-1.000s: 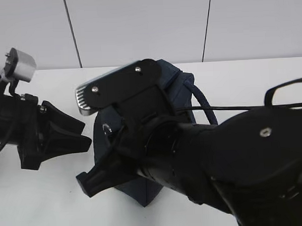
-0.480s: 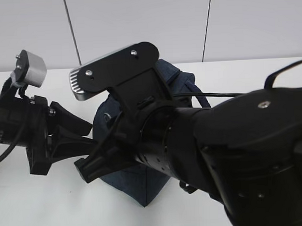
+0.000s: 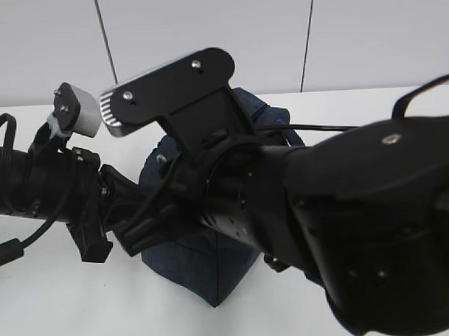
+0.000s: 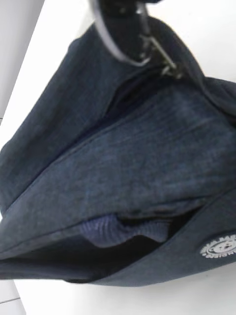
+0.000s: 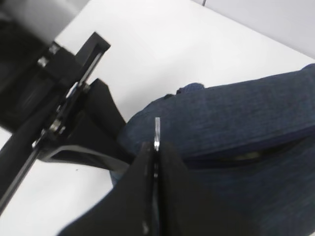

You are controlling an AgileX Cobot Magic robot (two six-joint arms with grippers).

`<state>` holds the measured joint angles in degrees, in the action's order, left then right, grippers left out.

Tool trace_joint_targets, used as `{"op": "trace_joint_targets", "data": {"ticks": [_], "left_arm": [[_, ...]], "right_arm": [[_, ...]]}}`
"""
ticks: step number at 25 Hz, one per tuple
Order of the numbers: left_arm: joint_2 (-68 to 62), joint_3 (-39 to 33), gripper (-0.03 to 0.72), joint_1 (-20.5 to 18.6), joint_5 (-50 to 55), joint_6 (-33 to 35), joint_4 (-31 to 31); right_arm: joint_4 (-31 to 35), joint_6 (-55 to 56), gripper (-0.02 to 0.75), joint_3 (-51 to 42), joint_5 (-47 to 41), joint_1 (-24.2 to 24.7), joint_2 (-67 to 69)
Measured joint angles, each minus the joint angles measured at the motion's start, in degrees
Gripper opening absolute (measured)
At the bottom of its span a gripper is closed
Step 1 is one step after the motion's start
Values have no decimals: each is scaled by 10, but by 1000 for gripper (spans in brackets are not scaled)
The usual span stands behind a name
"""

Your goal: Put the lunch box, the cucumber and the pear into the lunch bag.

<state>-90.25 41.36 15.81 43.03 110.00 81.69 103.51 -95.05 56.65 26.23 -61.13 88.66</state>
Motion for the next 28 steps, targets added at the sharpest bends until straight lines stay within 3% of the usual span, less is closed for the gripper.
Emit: {"op": "trace_joint_targets", "data": {"ticks": [8, 16, 21, 24, 28], "left_arm": [[0, 0, 13, 0, -4, 0, 2], [0, 0, 11, 0, -3, -4, -6], [0, -1, 11, 0, -6, -15, -11], [0, -1, 11, 0, -7, -22, -11], [0, -1, 10, 0, -13, -28, -11]], "right_arm": [[25, -29, 0, 41, -42, 106, -8], [15, -24, 0, 44, -220, 338, 21], [9, -19, 0, 53, -317, 444, 101], [4, -18, 0, 70, -365, 482, 156], [3, -16, 0, 96, -384, 496, 209]]}}
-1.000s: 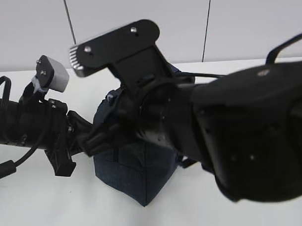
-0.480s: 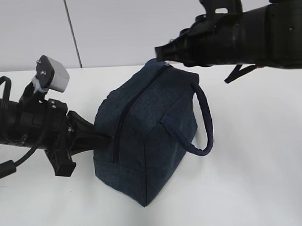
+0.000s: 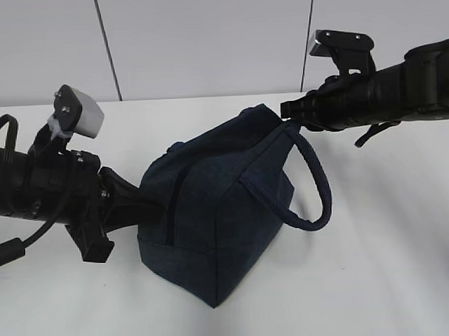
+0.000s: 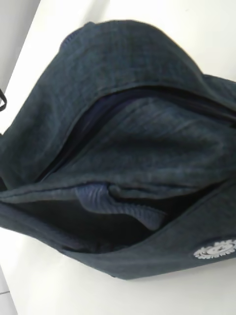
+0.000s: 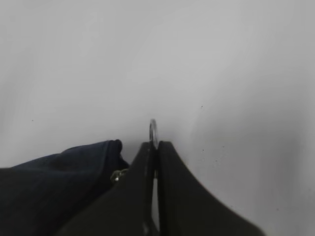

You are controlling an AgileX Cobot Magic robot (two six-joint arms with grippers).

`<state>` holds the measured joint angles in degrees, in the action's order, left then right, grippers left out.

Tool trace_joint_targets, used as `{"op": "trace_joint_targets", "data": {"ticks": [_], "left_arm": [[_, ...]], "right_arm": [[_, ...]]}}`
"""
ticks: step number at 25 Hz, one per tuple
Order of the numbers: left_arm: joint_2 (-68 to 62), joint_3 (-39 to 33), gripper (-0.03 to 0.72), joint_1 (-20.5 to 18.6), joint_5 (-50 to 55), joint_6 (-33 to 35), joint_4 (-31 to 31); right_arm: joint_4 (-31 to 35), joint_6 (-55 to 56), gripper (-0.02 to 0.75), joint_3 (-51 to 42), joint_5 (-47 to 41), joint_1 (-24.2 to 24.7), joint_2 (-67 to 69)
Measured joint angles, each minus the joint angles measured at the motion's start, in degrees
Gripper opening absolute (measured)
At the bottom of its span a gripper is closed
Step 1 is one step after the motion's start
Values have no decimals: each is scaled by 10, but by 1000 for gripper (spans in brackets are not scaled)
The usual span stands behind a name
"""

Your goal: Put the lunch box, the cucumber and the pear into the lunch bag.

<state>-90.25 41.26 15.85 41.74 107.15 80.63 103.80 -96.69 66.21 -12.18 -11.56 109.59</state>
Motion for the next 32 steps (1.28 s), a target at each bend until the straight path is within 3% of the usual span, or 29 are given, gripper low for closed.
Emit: {"op": "trace_joint_targets", "data": {"ticks": [8, 9, 11, 14, 15, 18, 21, 25, 28, 32], "left_arm": [[0, -1, 12, 0, -12, -21, 2], [0, -1, 20, 0, -13, -27, 2], [0, -2, 75, 0, -14, -36, 0], [1, -2, 237, 0, -18, -48, -6], [3, -2, 299, 0, -19, -53, -8], [24, -2, 394, 0, -19, -81, -29], [57, -5, 403, 0, -20, -164, -101], [121, -5, 378, 0, -34, -339, -262], [186, -5, 362, 0, -59, -487, -383], [276, -6, 359, 0, -59, -690, -524]], "right_arm": [[-2, 0, 28, 17, -51, 13, 28], [-3, 0, 64, 20, -60, 14, 28], [-5, 0, 213, 24, -78, 16, 26], [-8, -4, 462, 26, -80, 18, 0], [-10, -7, 514, 26, -81, 21, -12], [-33, -11, 577, 26, -82, 25, -64], [-71, 2, 573, 22, -83, 25, -116], [-160, 91, 571, -12, -88, 25, -206], [-293, 209, 571, -58, -95, 25, -283], [-575, 469, 571, -130, -152, 25, -391]]}}
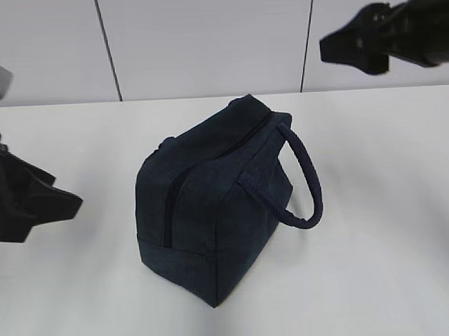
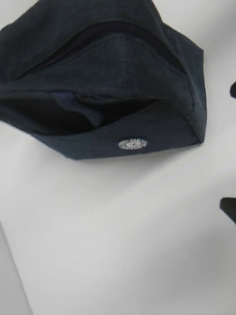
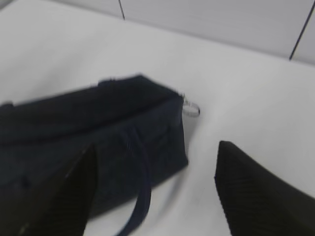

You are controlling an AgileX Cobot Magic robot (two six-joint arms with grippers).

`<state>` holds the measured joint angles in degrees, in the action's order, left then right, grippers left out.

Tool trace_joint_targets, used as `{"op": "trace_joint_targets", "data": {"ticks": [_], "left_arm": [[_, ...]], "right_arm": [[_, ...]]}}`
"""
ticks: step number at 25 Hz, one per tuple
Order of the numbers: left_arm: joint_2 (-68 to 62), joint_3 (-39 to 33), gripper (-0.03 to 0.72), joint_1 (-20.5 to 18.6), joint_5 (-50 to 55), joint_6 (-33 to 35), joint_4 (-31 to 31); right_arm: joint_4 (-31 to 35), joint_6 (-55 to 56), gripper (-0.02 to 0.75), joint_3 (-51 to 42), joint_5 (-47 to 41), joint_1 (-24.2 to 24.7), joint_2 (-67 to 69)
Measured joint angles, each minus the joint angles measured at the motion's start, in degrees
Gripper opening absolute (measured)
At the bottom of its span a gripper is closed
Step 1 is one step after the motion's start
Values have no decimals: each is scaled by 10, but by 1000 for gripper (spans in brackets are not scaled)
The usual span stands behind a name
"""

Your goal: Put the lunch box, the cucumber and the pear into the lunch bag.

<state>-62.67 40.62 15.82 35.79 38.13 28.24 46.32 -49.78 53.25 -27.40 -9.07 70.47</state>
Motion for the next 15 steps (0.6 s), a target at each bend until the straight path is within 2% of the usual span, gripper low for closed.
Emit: {"op": "trace_joint_targets", "data": {"ticks": [4, 6, 9, 15], "left_arm": [[101, 0, 358, 0, 60, -159, -128], [157, -1, 358, 0, 100, -222, -181], [243, -4, 346, 0, 155, -283, -230], [401, -4, 307, 0, 224, -342, -264]], "right_arm": [[-271, 256, 571, -31, -126, 0, -92], [-344, 319, 571, -45, -167, 0, -145], [-401, 385, 571, -73, -206, 0, -249], [-467, 475, 571, -130, -305, 0, -430]]}}
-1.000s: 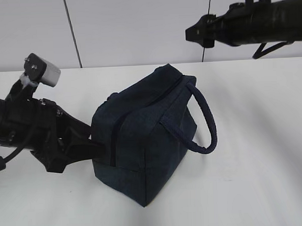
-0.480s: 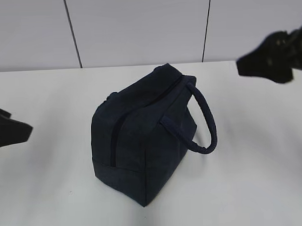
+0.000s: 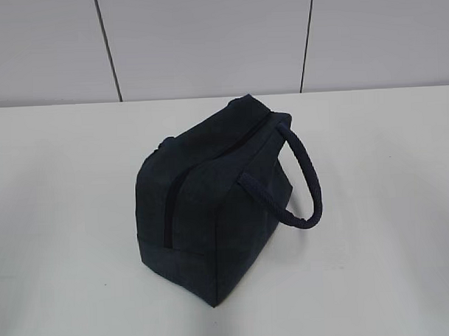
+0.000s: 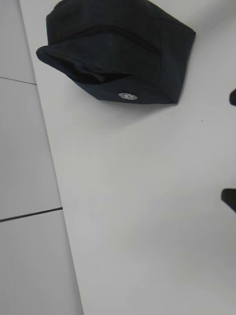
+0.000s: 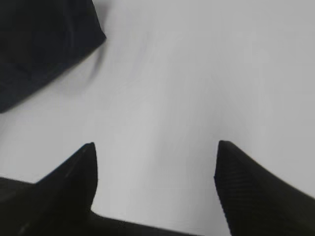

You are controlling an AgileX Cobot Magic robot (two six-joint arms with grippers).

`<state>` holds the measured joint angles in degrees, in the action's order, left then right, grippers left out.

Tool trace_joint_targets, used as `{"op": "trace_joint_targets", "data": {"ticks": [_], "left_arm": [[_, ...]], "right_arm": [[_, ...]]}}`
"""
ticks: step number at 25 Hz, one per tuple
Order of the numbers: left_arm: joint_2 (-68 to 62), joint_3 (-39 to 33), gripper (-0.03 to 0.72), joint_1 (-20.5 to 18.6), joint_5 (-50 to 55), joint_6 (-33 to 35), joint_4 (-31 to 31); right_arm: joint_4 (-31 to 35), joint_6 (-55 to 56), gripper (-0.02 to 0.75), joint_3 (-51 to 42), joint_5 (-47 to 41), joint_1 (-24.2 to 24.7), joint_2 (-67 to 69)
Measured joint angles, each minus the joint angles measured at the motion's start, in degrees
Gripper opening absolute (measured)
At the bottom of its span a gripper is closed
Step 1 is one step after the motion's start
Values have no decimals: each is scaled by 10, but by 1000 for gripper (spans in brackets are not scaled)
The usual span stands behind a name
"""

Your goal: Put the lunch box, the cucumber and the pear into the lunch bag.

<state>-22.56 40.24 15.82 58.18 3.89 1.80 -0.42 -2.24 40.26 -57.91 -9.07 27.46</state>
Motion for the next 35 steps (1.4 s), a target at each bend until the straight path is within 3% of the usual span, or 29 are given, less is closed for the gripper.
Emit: {"op": "trace_joint_targets", "data": {"ticks": [5, 10, 16, 20, 35], "left_arm": [[80, -4, 305, 0, 89, -30, -25], [150, -50, 298, 0, 102, -33, -28], [226, -92, 298, 0, 59, -33, -27], [234, -98, 298, 0, 59, -33, -28], [234, -98, 270, 0, 58, -33, -28]], "right_arm": [[-13, 22, 571, -45, -92, 0, -88], [-21, 28, 571, -93, -143, 0, -179], [-40, 30, 570, -100, -128, 0, -280], [-52, 28, 570, -117, -89, 0, -285], [-65, 28, 570, -119, -82, 0, -285]]}}
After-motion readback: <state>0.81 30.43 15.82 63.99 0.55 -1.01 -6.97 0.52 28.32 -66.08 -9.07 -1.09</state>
